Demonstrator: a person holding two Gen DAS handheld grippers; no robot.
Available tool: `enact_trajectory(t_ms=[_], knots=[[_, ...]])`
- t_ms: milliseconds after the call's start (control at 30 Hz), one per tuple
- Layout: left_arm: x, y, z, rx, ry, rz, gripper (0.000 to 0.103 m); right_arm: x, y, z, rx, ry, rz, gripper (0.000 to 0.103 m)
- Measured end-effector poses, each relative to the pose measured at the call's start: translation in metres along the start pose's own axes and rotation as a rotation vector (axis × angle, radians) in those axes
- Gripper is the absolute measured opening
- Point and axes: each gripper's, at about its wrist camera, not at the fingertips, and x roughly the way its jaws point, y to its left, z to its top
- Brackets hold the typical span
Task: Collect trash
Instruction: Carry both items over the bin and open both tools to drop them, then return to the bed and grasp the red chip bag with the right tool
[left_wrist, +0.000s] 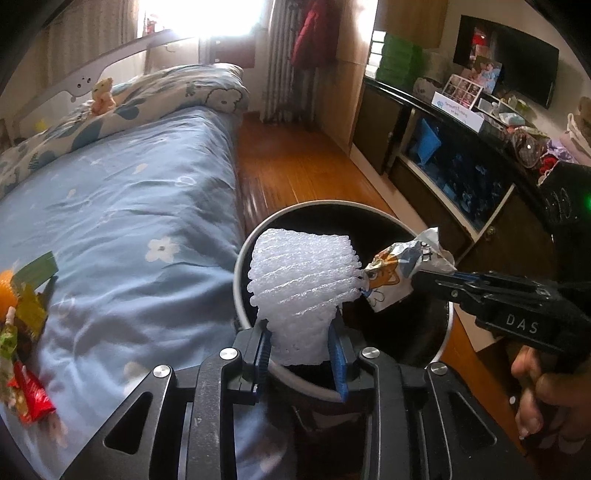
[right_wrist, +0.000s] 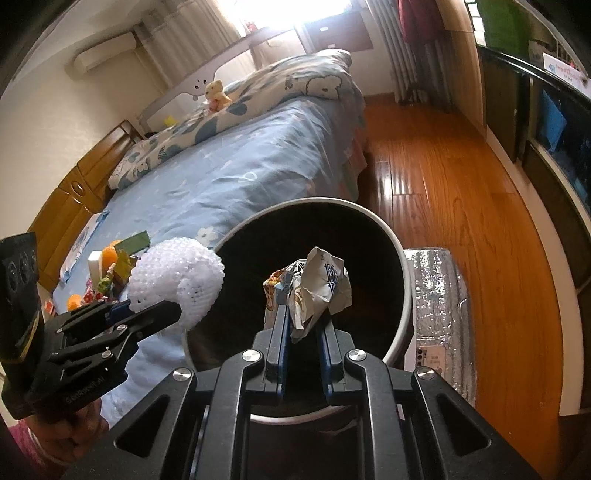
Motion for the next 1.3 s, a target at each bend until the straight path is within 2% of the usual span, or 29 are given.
enact_trajectory(t_ms=[100, 167, 233, 467, 533, 667, 733, 1033, 1300], knots=[[0.011, -0.001, 0.004, 0.002, 0.016, 0.001, 0.032, 0.004, -0.003, 0.001, -0.005, 0.013, -0.018, 0.019], [0.017, -0.001, 0.006, -0.004, 0.03, 0.003, 0.039, 0.006, -0.007, 0.002, -0.001, 0.029, -0.023, 0.02], [0.02, -0.002, 0.005, -0.007, 0.041, -0.007, 0.045, 0.007, -0.009, 0.004, 0.0, 0.031, -0.029, 0.033], [0.015, 0.005, 0.002, -0.048, 0.03, -0.026, 0.071, 0.002, -0.007, 0.007, 0.005, 0.013, -0.029, 0.054], [0.01, 0.008, -0.001, -0.061, 0.018, -0.021, 0.072, 0.0, -0.005, 0.007, 0.006, 0.0, -0.03, 0.064], [-0.005, 0.015, -0.015, -0.078, -0.017, 0.017, 0.072, -0.007, 0.006, 0.006, 0.006, -0.03, -0.015, 0.074], [-0.015, 0.02, -0.026, -0.098, -0.03, 0.045, 0.072, -0.01, 0.015, 0.004, -0.002, -0.046, -0.002, 0.083], [-0.068, 0.06, -0.08, -0.256, -0.084, 0.152, 0.072, -0.008, 0.073, -0.004, -0.043, -0.074, 0.099, 0.085], [-0.115, 0.08, -0.142, -0.36, -0.108, 0.258, 0.072, 0.018, 0.134, -0.02, -0.117, -0.023, 0.172, 0.085]])
